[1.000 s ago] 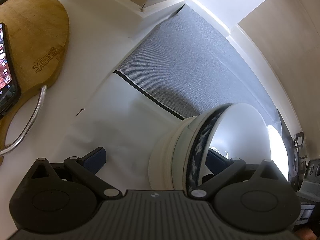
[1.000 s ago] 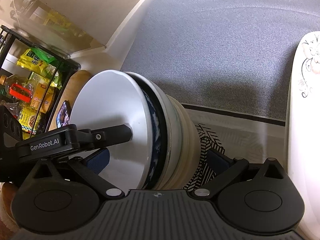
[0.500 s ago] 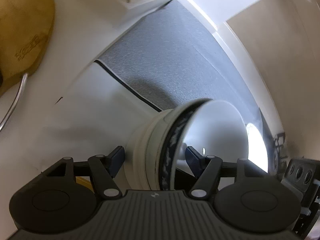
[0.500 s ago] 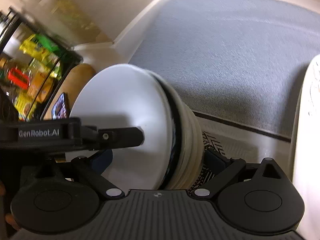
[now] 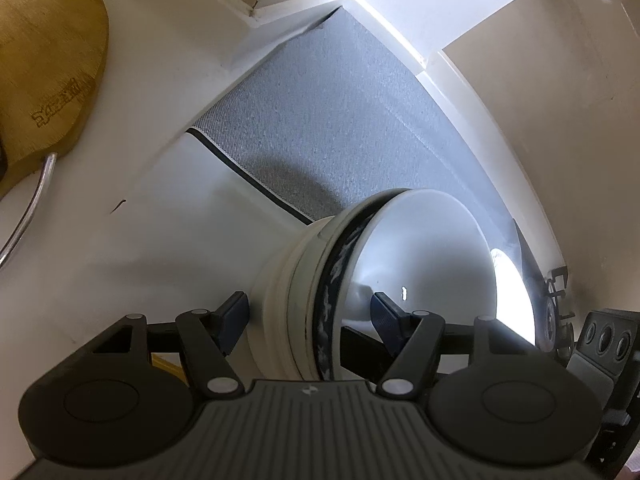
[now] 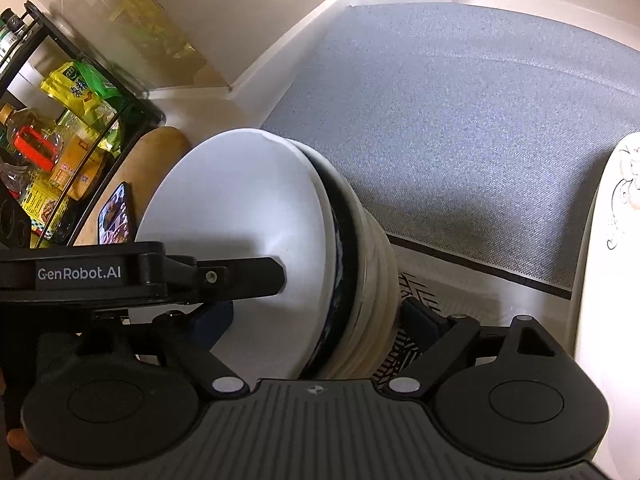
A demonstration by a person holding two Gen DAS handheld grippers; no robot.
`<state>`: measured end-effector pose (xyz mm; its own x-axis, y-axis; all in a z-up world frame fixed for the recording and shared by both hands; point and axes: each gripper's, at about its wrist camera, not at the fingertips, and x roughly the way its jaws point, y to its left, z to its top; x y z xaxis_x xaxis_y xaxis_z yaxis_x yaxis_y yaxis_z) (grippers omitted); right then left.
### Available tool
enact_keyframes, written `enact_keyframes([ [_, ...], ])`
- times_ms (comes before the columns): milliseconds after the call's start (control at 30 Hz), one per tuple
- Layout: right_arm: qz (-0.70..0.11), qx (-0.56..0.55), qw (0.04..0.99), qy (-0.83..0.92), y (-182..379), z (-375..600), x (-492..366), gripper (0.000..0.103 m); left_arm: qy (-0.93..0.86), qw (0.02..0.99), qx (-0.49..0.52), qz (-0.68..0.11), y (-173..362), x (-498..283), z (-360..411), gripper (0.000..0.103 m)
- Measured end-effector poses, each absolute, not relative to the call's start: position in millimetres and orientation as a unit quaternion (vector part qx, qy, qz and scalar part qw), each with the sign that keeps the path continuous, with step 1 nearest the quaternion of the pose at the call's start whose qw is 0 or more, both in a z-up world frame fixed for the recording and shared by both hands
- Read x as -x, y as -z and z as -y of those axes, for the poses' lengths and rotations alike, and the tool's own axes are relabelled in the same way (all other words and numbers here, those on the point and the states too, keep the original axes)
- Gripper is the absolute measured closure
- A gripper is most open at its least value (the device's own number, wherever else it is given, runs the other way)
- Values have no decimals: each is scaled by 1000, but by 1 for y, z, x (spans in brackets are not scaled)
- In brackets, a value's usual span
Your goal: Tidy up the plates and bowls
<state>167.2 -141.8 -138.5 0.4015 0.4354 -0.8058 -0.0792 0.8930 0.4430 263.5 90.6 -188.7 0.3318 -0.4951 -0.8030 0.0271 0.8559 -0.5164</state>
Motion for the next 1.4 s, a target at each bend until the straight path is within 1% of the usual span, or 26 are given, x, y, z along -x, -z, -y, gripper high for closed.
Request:
enact_keyframes([
  [533,-510,-159,831,-151,121,137,-172,14,165,799,224,-533,173,-258,-98,31],
  [967,-506,-160,840,-116,113,131,-152,16,196,798,213,-529,167,-242,-98,31],
  [1200,-517,-151,836,-104,129,125,-159,18,168,801,219,-531,187,-248,-96,32],
  [1333,-517,-167,831,-120,136,130,-170,18,152,805,237,-522,188,-253,-99,32],
  [1367,-520,-171,828,-123,138,132,-172,19,150,804,241,-522,188,-253,-101,32],
  [1400,-524,-179,823,-125,140,136,-174,20,149,802,247,-523,189,-253,-104,36],
])
